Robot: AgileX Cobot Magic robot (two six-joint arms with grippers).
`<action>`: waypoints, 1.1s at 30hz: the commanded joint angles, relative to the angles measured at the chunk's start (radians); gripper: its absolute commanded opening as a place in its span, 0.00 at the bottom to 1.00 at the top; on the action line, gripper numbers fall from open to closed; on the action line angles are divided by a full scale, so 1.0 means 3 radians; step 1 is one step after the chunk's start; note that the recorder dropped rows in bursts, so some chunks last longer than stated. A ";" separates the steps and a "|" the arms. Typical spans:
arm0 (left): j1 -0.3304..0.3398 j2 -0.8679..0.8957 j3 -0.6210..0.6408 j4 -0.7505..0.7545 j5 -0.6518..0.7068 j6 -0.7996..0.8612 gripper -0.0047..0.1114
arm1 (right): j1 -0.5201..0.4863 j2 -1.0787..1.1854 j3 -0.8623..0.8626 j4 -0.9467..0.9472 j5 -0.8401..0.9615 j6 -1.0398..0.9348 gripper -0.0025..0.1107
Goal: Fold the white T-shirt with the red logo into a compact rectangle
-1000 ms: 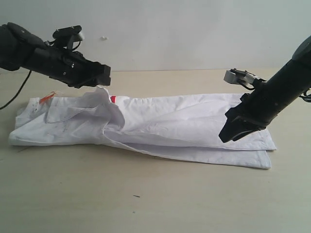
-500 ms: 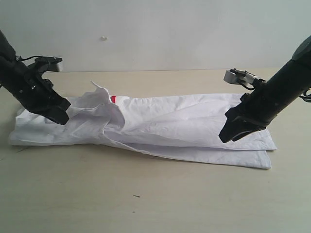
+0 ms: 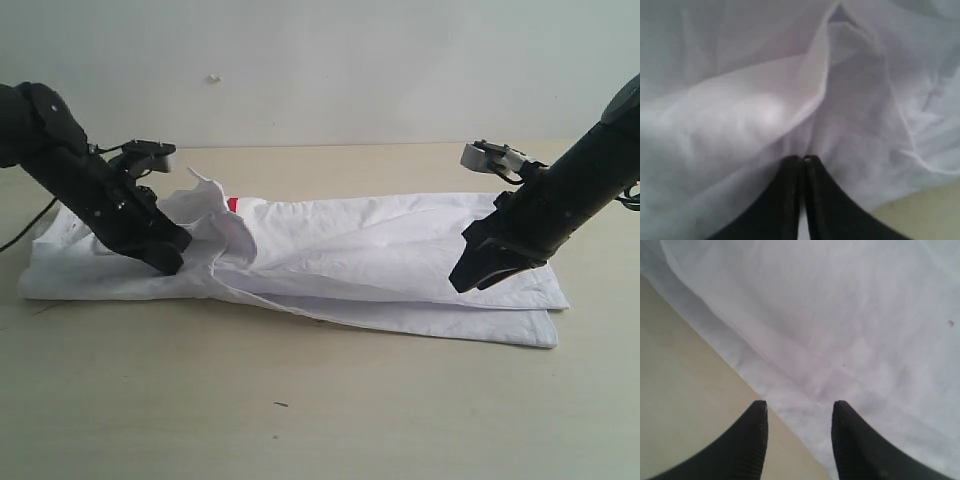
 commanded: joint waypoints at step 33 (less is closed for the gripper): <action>0.0296 -0.0084 0.0007 -0.0660 -0.1201 -0.0128 0.50 | -0.0017 -0.0006 -0.0014 0.0025 -0.0087 -0.0033 0.39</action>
